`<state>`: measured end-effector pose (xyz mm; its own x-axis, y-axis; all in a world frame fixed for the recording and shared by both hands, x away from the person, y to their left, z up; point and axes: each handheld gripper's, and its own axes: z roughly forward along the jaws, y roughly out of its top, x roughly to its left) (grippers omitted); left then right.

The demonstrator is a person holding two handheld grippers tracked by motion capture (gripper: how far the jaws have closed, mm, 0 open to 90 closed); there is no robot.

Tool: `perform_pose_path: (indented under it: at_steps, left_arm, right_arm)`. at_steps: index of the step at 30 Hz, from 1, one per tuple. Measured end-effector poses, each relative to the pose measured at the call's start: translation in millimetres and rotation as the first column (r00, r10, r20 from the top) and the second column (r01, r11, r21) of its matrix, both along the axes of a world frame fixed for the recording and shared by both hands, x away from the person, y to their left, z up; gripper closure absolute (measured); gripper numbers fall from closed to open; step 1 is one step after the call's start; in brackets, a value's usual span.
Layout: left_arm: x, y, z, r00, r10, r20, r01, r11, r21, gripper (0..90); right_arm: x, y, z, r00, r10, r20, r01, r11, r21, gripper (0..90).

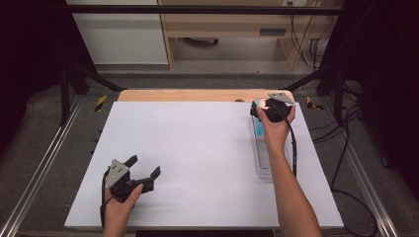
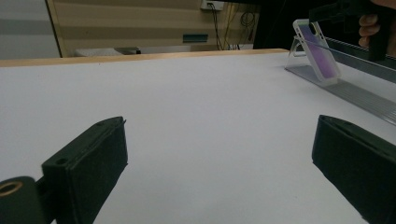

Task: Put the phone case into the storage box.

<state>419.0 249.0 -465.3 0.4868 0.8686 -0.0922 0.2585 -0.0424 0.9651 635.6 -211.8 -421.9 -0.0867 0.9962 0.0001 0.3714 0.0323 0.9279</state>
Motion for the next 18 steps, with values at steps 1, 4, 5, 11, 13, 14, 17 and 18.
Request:
perform_pose_path:
  at_steps: [1,4,5,11,13,14,17,18]
  left_arm:
    - [-0.2,-0.1,0.0,1.0,0.0,0.0,0.0,1.0,0.001,3.1]
    - [-0.5,0.2,0.7,1.0,0.002,0.006,-0.002,1.0,-0.002,3.1]
    - [-0.5,0.4,0.9,1.0,0.002,0.006,-0.002,1.0,-0.001,3.1]
    - [0.6,2.7,1.1,0.9999,0.005,0.01,-0.005,1.0,-0.002,3.1]
    - [0.2,3.4,1.1,0.9999,0.008,0.01,-0.008,1.0,-0.005,3.1]
    - [-0.1,3.7,1.1,0.9999,0.005,0.012,-0.005,1.0,-0.005,3.1]
    - [0.1,3.3,1.4,0.9999,0.003,0.014,-0.003,1.0,-0.008,3.0]
    - [0.5,3.1,1.3,0.9999,0.001,0.014,-0.001,1.0,-0.006,3.0]
  right_arm:
    - [-0.8,-0.4,1.0,1.0,0.006,-0.003,-0.006,1.0,0.003,4.4]
    - [-3.7,-1.4,3.1,0.9996,0.018,-0.024,-0.017,0.9997,0.018,4.0]
    - [-4.9,-1.6,4.2,0.9993,0.022,-0.032,-0.021,0.9995,0.023,4.1]
    - [-12.3,-2.6,12.8,0.9982,0.036,-0.048,-0.034,0.9984,0.045,4.2]
    - [-14.4,-2.7,14.9,0.9974,0.037,-0.062,-0.034,0.998,0.053,4.3]
    - [-15.5,-2.7,16.1,0.9969,0.039,-0.068,-0.034,0.9976,0.061,4.4]
    - [-18.7,-1.7,19.3,0.9954,0.047,-0.084,-0.04,0.9957,0.083,4.5]
    - [-19.6,-1.0,20.4,0.9951,0.054,-0.082,-0.047,0.9949,0.089,4.5]
